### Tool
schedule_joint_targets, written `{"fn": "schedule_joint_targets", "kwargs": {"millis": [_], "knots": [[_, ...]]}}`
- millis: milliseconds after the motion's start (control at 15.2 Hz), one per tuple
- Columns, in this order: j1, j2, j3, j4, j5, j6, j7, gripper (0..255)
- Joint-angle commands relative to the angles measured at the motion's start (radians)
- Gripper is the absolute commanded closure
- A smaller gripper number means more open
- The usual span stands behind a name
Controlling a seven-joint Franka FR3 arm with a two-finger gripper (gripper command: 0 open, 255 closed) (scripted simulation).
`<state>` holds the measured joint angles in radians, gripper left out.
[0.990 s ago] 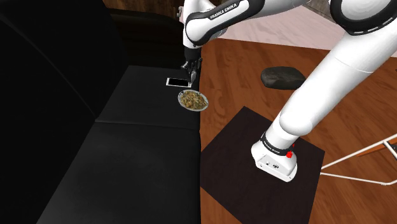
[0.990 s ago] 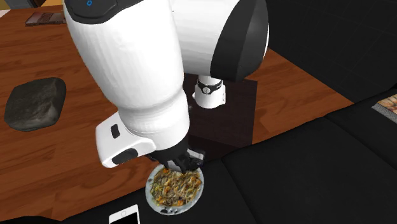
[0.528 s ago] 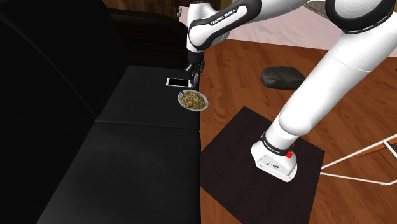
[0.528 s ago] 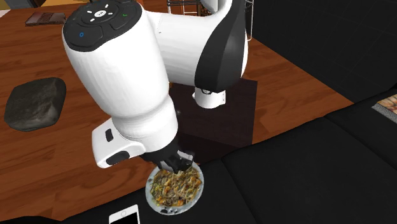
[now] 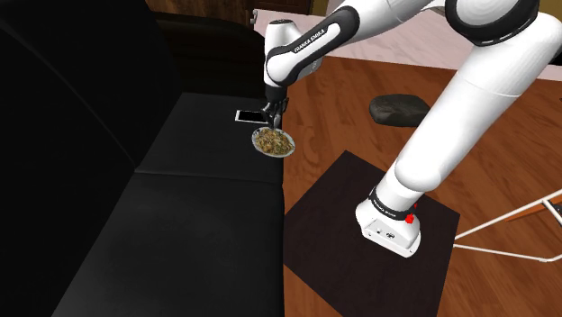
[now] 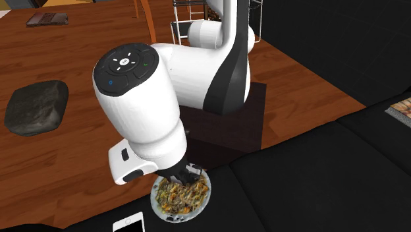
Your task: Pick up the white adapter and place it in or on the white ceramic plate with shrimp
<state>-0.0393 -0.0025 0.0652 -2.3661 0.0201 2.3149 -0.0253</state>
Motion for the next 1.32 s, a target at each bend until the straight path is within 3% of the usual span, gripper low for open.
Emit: {"fn": "schedule_joint_targets", "kwargs": {"millis": [0, 528, 594, 924, 1254], "knots": [[0.000, 0.025, 0.000, -0.004, -0.002, 0.029, 0.000, 255], [0.000, 0.025, 0.000, -0.004, -0.002, 0.029, 0.000, 255], [0.000, 0.025, 0.000, -0.004, -0.002, 0.029, 0.000, 0], [0.000, 0.025, 0.000, -0.004, -0.002, 0.029, 0.000, 0], [-0.002, -0.052, -0.002, 0.051, 0.002, -0.102, -0.003, 0]]}}
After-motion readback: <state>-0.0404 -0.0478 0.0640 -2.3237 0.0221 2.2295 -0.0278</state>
